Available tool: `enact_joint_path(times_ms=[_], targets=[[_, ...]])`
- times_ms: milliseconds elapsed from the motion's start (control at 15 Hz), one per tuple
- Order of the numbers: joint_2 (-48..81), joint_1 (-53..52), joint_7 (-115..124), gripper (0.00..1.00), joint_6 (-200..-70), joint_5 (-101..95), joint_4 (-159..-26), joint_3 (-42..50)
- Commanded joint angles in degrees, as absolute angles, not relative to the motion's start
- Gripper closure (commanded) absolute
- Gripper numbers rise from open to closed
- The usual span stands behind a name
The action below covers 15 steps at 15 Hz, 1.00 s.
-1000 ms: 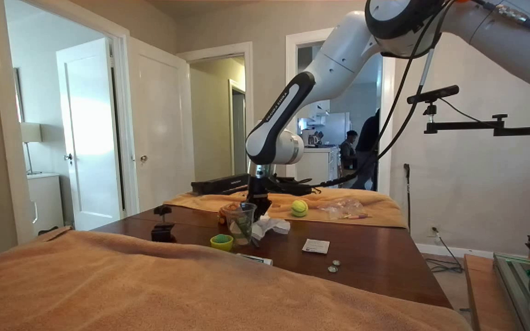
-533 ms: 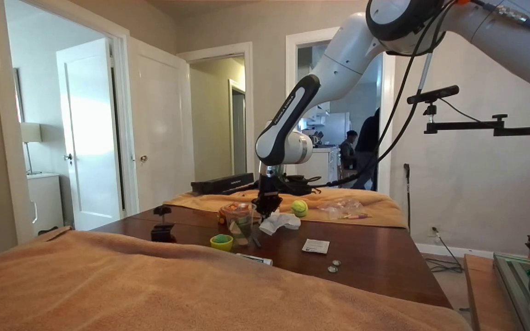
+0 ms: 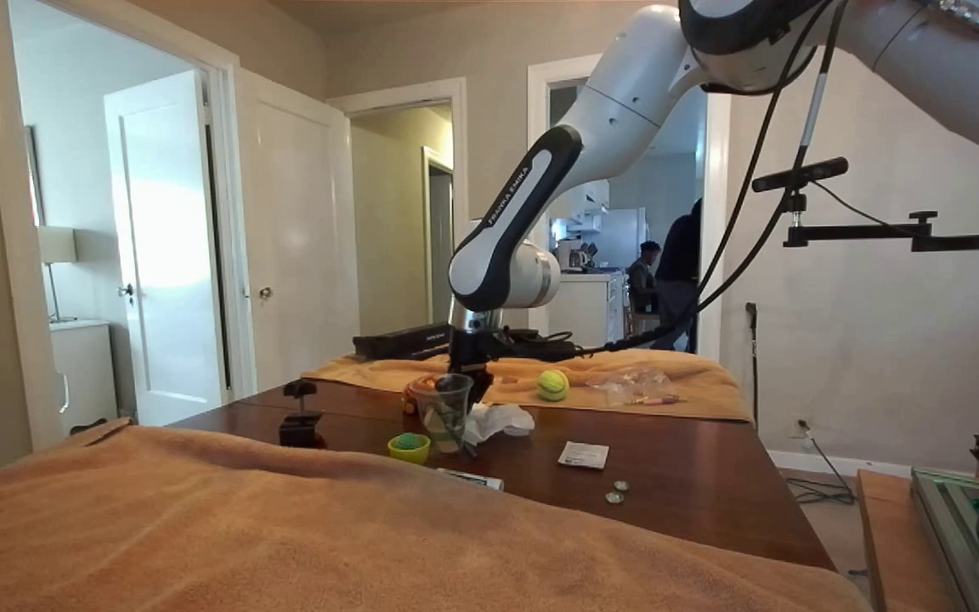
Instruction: Use the napkin to wipe the table
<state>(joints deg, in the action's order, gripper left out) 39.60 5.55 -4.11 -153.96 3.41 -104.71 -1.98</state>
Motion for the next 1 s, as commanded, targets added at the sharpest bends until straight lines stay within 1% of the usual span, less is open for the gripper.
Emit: enact_joint_path(times_ms=[0,267,533,667,933], targets=[[37.9,5.6,-6.0,1.00,-154.3,3.2,-109.3,-2.4],[36.8,6.5,-5.1,1.00,-154.4,3.0,-110.9,0.0],[37.9,8.0,-4.1,1.00,-154.7,3.5,-108.3,2.2],[39.3,8.8,-3.6,1.00,-154.3,3.9,-106.2,2.6],[41.5,8.9,-3.8,1.00,-154.5,4.9,-104.2,0.5]])
